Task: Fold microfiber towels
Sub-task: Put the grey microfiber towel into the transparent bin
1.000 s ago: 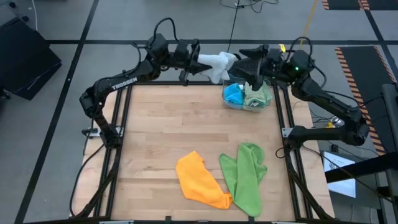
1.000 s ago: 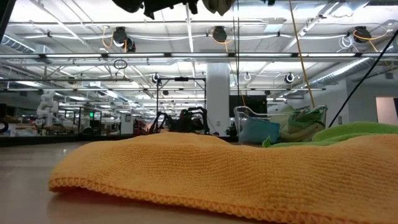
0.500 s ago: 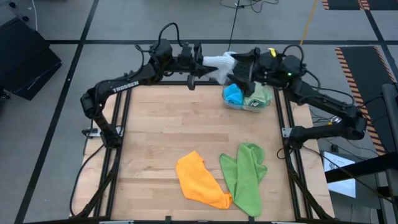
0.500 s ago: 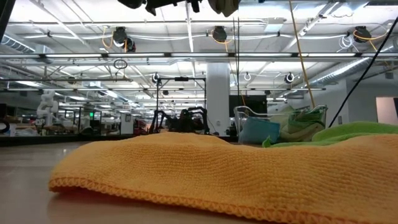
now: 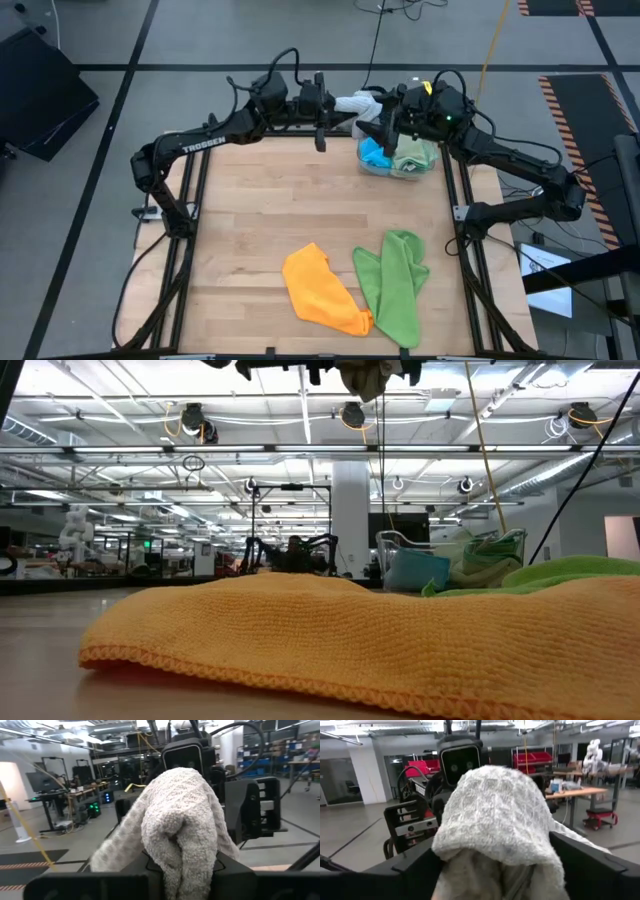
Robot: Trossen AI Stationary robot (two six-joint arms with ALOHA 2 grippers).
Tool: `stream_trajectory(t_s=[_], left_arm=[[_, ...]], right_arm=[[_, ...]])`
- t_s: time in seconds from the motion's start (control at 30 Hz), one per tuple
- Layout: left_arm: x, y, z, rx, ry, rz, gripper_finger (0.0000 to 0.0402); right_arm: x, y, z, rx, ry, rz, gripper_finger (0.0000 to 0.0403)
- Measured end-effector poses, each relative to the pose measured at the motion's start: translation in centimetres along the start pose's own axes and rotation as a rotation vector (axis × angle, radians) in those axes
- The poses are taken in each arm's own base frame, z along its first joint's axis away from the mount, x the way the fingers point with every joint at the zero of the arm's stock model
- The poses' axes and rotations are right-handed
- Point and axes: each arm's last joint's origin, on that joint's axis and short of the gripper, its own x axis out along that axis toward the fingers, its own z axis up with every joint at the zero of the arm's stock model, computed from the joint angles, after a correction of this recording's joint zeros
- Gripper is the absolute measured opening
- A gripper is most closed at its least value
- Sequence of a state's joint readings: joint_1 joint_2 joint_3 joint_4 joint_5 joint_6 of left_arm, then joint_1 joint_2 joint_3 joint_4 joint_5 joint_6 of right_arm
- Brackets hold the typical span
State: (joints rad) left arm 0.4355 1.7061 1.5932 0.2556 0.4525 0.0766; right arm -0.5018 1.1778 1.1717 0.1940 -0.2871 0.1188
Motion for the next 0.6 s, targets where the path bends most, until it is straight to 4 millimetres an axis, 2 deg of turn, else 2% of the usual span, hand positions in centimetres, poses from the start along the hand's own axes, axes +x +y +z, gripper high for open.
stream_trajectory(t_s=[0.23, 0.6], left_arm=[[0.0, 0.09, -0.02, 0.004, 0.002, 0.022, 0.0052], [-0.19, 0.6, -0.06, -0.007, 0.006, 0.073, 0.0081]], right_arm=[[-0.01, -0.18, -0.18, 0.032, 0.013, -0.055, 0.0236], [-0.02, -0.31, -0.23, 0.03, 0.015, -0.086, 0.0074]])
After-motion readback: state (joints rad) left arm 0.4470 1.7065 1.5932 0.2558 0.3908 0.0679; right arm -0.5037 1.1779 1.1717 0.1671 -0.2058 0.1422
